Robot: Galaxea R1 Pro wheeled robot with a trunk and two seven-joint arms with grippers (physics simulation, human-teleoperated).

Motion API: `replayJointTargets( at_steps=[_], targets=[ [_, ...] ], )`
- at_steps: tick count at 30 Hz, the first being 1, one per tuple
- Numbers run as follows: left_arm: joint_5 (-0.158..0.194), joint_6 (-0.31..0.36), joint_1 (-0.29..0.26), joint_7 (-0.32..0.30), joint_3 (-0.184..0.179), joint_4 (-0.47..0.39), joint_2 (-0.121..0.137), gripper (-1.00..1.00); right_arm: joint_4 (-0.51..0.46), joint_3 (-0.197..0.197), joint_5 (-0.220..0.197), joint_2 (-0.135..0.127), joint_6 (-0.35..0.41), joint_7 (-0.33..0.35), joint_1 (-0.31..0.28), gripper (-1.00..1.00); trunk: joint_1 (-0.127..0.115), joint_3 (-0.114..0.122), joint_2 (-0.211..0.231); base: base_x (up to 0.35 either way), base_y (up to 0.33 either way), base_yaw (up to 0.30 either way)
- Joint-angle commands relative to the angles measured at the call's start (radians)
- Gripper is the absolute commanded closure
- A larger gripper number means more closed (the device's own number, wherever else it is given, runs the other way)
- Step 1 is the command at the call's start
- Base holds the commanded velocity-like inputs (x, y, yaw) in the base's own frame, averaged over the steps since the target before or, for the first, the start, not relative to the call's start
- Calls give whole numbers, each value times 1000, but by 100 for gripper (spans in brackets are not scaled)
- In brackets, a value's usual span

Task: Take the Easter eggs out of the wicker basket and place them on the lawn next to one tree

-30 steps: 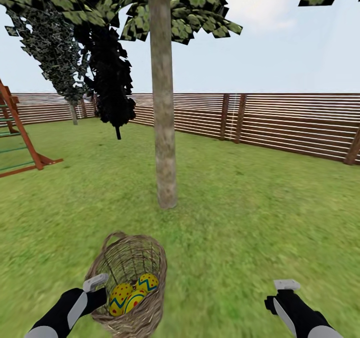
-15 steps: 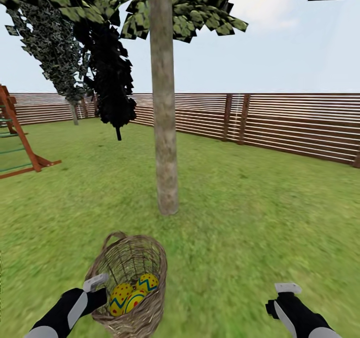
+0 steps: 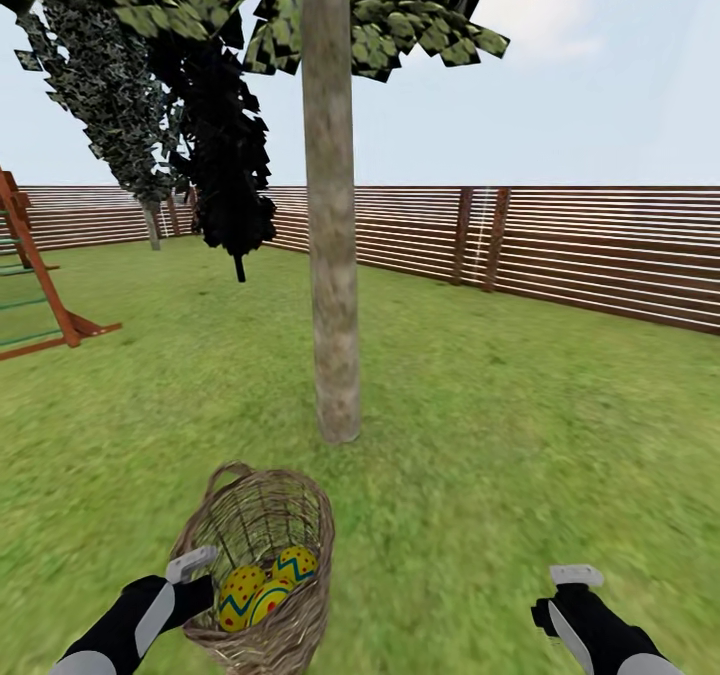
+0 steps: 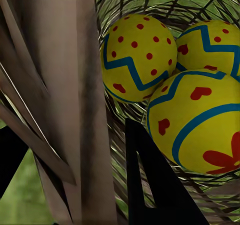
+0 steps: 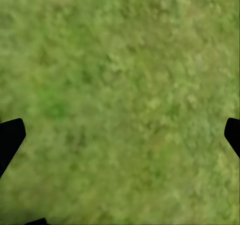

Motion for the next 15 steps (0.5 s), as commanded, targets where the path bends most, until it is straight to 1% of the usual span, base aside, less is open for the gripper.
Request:
replayJointTargets(
  at_steps=[1,15],
  targets=[
    [14,6,-1,2,4,-2,-1,100,-2,8,-8,-1,6,-6,0,-100,1,-1,-1,329,0,0],
    [14,5,-1,2,4,-2,-1,100,-2,8,-8,-1,6,-6,0,-100,1,-1,-1,329,0,0]
  ],
)
